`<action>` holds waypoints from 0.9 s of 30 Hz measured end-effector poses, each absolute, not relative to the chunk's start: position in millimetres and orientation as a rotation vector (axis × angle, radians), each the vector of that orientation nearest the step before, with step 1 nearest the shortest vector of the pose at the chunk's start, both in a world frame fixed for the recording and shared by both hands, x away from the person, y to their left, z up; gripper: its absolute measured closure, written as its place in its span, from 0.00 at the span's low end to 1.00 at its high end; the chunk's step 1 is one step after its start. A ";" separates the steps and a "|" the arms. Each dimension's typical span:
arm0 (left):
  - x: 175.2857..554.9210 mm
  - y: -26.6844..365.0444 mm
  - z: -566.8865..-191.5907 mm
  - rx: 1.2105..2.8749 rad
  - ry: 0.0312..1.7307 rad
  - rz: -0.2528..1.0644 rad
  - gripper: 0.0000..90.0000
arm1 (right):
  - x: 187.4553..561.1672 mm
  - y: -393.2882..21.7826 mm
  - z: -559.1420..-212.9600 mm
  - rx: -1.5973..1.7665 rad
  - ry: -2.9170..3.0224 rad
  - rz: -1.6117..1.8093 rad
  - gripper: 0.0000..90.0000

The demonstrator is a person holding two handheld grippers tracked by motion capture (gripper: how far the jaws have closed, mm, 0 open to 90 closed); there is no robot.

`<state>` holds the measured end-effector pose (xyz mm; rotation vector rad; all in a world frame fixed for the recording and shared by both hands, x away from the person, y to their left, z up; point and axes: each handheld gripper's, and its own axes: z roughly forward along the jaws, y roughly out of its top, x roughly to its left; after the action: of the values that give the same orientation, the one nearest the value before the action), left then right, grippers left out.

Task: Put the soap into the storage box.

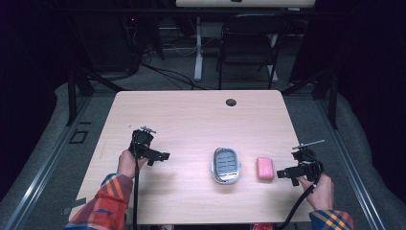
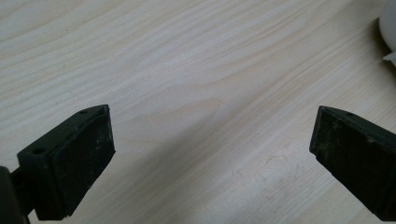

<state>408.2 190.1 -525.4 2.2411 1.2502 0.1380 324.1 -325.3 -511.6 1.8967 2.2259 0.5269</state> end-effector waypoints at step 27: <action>408.8 187.9 -526.5 2.249 1.234 0.130 0.00 | 337.5 -291.0 -493.7 1.878 2.261 0.659 0.00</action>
<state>408.8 187.9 -526.5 2.2486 1.2343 0.1300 337.5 -291.0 -493.7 1.8780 2.2610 0.6593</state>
